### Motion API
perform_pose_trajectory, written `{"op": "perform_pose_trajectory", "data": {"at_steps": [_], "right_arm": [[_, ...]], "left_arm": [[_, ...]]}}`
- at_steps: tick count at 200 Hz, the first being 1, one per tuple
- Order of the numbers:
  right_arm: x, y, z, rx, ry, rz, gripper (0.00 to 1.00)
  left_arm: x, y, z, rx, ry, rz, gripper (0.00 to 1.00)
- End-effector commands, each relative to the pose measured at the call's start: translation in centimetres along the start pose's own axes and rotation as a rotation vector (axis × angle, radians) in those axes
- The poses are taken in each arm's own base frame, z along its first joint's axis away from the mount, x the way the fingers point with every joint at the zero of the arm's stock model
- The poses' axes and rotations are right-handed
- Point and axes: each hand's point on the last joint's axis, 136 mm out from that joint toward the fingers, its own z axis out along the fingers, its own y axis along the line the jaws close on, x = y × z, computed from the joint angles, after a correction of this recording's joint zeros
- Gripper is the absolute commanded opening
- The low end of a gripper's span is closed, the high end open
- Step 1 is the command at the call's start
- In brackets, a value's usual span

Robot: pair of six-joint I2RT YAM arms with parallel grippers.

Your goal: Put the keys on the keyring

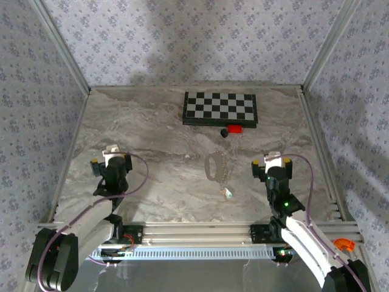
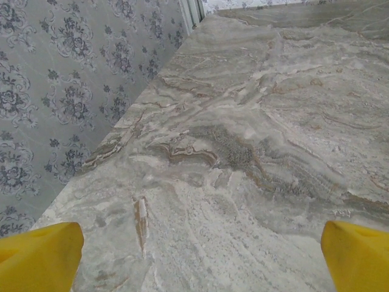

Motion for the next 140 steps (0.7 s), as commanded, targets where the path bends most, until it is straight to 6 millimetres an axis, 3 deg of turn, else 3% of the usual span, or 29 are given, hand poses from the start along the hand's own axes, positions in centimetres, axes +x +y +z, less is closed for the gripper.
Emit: {"op": "perform_pose_trajectory", "data": {"at_steps": [1,140], "right_arm": [[-1.8,-0.5,0.6,0.009,-0.086,0.068,1.0],[-3.7,-0.5,7.8,0.022,-0.107,0.07,1.0]], "left_arm": [[-2.3,-0.3,0.6,0.011,-0.07,-0.055,1.0],[-4.2,-3.1,5.9,0.026,-0.085,-0.029,1.0]]}}
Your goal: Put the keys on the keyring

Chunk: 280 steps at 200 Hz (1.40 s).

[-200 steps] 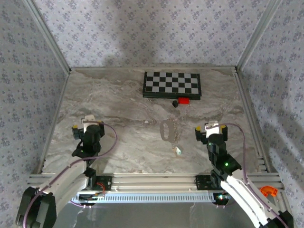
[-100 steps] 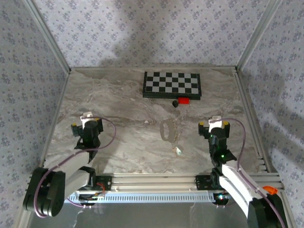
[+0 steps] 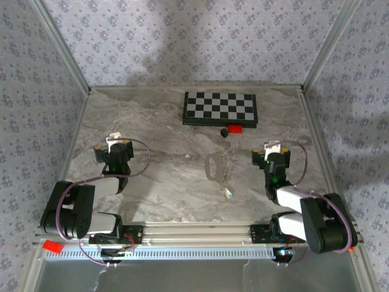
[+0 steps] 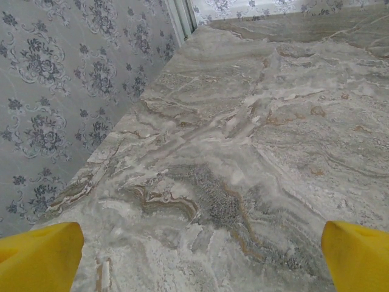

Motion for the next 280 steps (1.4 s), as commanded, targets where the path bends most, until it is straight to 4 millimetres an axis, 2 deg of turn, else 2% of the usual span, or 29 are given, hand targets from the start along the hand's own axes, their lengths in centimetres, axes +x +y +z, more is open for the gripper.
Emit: {"op": "perform_pose_trajectory", "data": {"at_steps": [1,20,34,68,98,112,174,255,268,273,280], "right_arm": [[-3.6,0.0,0.9,-0.007,-0.118,0.027,1.0],[-3.0,0.1,2.0,-0.031,-0.111,0.067,1.0],[-2.7,-0.4,2.8,0.002,-0.142,0.041,1.0],[-2.5,0.0,3.5,-0.05,-0.096,0.056,1.0],[-1.3,-1.9,5.3,0.027,-0.037,0.126,0.99],[-1.2,-1.9,6.0,0.022,0.02,0.137,1.0],[-1.2,-2.3,6.0,0.025,0.008,0.15,1.0],[-1.3,-2.5,6.0,0.035,0.003,0.147,1.0],[-1.4,-2.5,6.0,0.034,0.002,0.148,1.0],[-1.3,-2.5,6.0,0.036,0.004,0.147,1.0],[-1.3,-2.5,6.0,0.034,0.004,0.147,1.0]], "left_arm": [[-2.6,-0.7,0.6,0.03,-0.072,-0.044,1.0],[-2.7,-1.1,0.9,0.039,-0.078,-0.035,1.0],[-2.3,-0.4,1.4,0.019,-0.096,-0.067,1.0],[-1.8,-0.2,2.2,0.032,-0.068,-0.089,1.0],[-1.7,-0.9,2.4,0.055,-0.053,-0.071,1.0],[-1.7,-1.1,2.6,0.064,-0.047,-0.063,1.0],[-1.3,-1.5,4.1,0.113,0.025,-0.077,1.0],[-1.0,-2.3,4.1,0.188,0.024,-0.082,1.0],[-0.1,-1.9,4.1,0.188,0.003,-0.111,1.0],[-0.5,-1.8,4.2,0.186,-0.037,-0.117,1.0],[-0.1,-1.9,4.2,0.185,0.005,-0.105,1.0]]}}
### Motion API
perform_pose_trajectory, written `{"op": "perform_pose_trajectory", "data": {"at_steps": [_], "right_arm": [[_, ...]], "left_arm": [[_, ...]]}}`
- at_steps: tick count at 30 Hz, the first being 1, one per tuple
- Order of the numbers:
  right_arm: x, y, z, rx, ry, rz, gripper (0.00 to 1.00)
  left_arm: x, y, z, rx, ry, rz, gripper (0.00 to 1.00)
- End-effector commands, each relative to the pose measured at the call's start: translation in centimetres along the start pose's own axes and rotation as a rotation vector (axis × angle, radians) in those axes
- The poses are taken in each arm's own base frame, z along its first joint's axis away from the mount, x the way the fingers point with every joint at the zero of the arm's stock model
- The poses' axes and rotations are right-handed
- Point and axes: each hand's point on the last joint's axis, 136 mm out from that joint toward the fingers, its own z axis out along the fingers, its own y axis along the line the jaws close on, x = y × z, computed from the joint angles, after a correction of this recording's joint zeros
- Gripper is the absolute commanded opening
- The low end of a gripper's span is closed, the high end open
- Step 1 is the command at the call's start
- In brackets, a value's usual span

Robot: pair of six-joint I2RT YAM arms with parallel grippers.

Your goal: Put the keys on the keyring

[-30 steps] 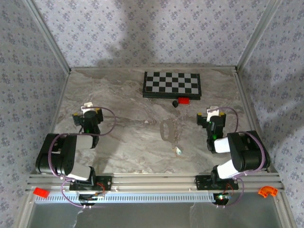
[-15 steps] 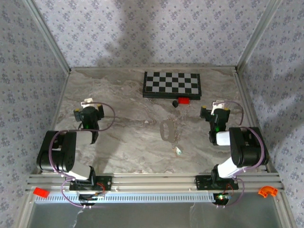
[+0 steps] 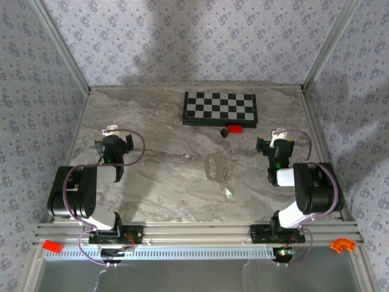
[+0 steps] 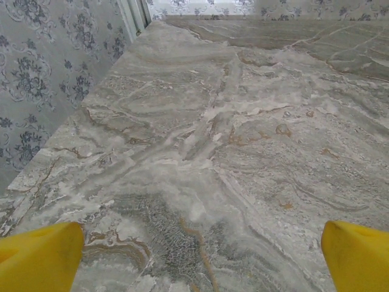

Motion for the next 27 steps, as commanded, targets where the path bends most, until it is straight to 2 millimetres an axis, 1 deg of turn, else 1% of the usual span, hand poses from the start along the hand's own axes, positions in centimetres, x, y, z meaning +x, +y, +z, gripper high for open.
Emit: {"op": "perform_pose_trajectory", "data": {"at_steps": [1,3,5,7,12,16,24,27], "right_arm": [[-0.29,-0.26,0.24,0.008,-0.004,0.019,1.0],[-0.34,-0.25,0.24,0.008,-0.005,0.019,1.0],[-0.23,-0.21,0.23,0.007,-0.003,0.018,1.0],[-0.27,-0.24,0.23,0.008,-0.003,0.019,1.0],[-0.32,-0.24,0.23,0.008,-0.005,0.018,1.0],[-0.23,0.16,0.26,-0.008,0.0,0.009,1.0],[-0.16,0.12,0.32,-0.012,0.006,0.014,1.0],[-0.42,0.14,0.26,-0.01,-0.006,0.008,1.0]], "left_arm": [[0.63,-0.16,0.11,0.029,-0.003,-0.025,1.0],[0.17,-0.2,0.13,0.033,-0.039,-0.03,1.0],[0.57,-0.19,0.09,0.032,0.001,-0.028,1.0],[0.29,-0.21,0.13,0.032,-0.024,-0.028,1.0],[0.44,-0.22,0.09,0.032,-0.012,-0.027,1.0],[0.48,-0.25,0.11,0.033,-0.011,-0.028,1.0],[0.46,-0.23,0.1,0.033,-0.011,-0.027,1.0],[0.47,-0.23,0.1,0.032,-0.011,-0.026,1.0]]}}
